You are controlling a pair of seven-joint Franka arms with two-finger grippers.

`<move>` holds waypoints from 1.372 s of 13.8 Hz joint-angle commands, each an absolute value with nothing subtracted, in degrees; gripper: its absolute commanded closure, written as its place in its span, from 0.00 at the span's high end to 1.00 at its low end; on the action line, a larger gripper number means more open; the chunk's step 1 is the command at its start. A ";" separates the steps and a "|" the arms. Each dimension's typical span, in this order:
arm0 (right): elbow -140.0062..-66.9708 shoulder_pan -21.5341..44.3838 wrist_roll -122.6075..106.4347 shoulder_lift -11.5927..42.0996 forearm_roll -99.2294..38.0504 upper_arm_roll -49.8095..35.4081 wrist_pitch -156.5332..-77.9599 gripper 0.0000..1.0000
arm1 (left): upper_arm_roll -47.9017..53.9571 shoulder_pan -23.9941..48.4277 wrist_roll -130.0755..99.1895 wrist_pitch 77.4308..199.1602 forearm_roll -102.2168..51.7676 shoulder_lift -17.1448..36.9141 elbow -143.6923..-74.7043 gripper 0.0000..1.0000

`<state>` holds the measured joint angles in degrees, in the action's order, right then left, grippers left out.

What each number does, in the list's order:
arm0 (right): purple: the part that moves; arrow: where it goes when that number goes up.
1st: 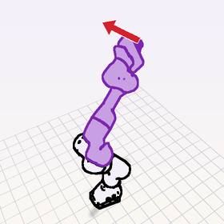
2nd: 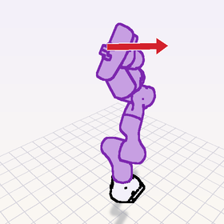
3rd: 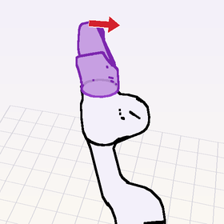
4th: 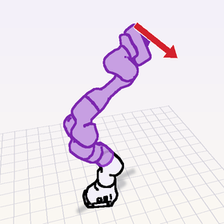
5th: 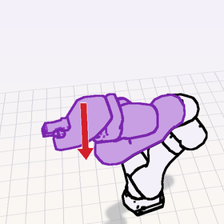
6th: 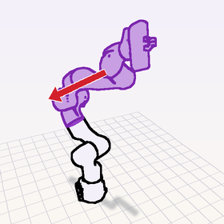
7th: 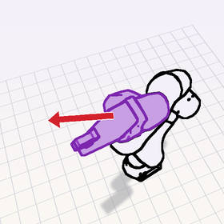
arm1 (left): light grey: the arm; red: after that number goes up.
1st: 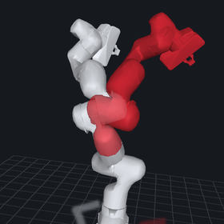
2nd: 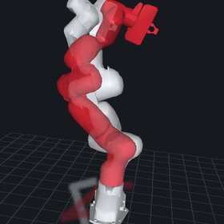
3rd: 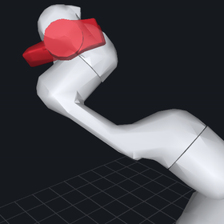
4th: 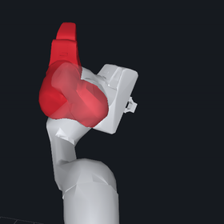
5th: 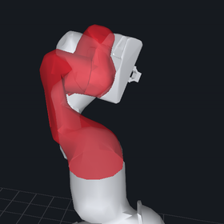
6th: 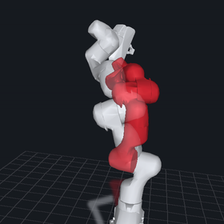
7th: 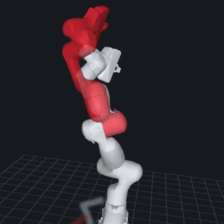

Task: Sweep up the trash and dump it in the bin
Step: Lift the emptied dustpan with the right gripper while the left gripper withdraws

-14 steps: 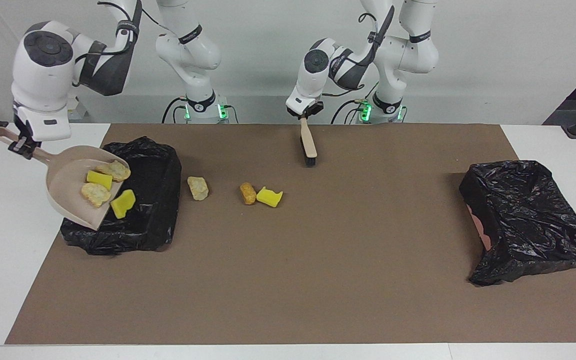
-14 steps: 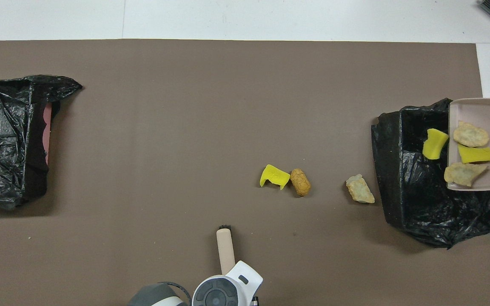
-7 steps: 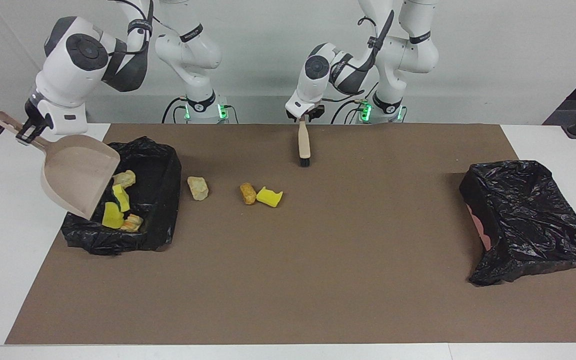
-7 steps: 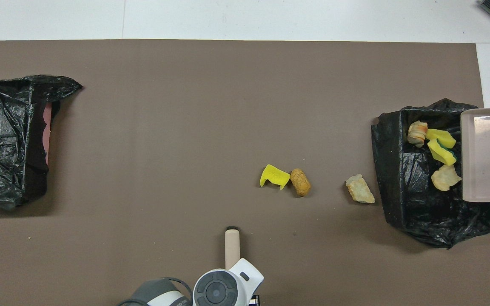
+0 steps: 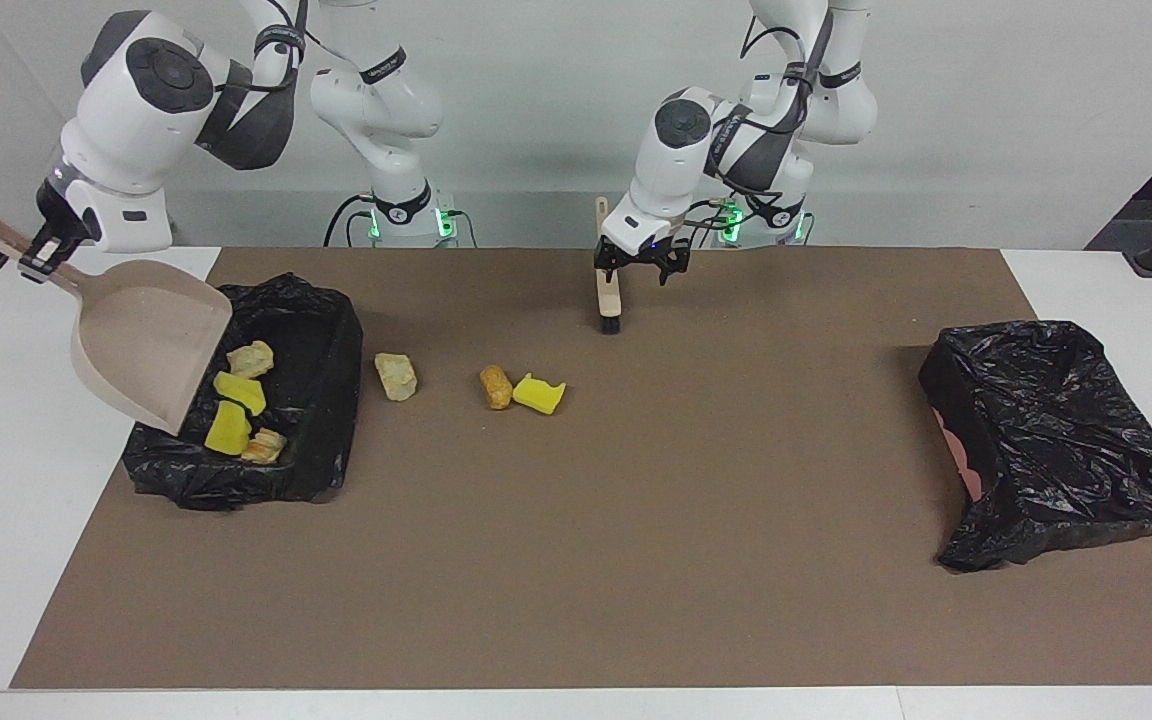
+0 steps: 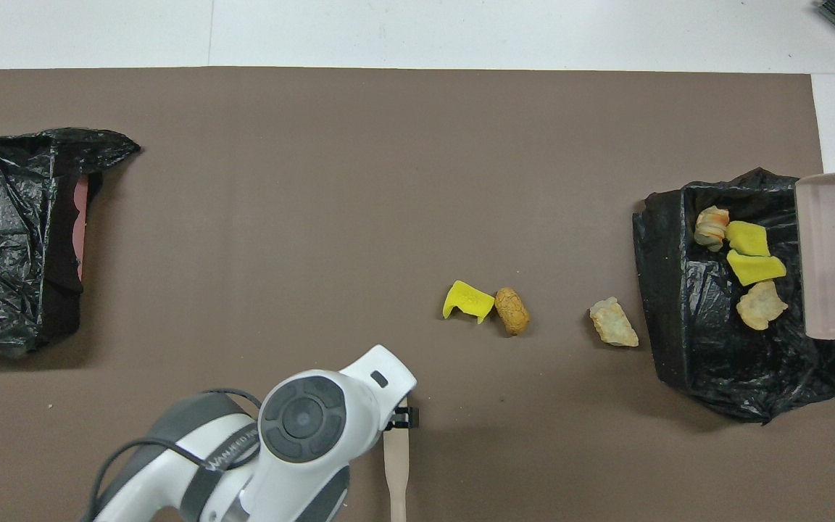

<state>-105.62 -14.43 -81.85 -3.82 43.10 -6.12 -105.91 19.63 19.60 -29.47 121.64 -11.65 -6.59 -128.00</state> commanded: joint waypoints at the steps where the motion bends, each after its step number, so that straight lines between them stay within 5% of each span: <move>1: -104.76 -15.12 -81.75 -3.43 35.96 -6.42 -104.85 0.00 | 11.72 19.07 -21.14 117.96 -9.93 -5.19 -121.14 1.00; 7: -105.12 -13.54 -62.20 -3.25 19.64 -6.68 -104.77 0.00 | 2.73 15.31 -0.73 107.16 -2.11 -5.01 -107.78 1.00; 15: -105.03 -0.64 -16.76 -1.06 7.06 -7.38 -102.74 0.00 | -2.45 11.08 11.34 93.88 -1.24 -3.09 -90.99 1.00; 19: -103.80 6.75 2.94 3.94 0.98 -7.38 -108.17 0.00 | -2.90 10.11 11.51 90.17 -0.53 -1.14 -86.75 1.00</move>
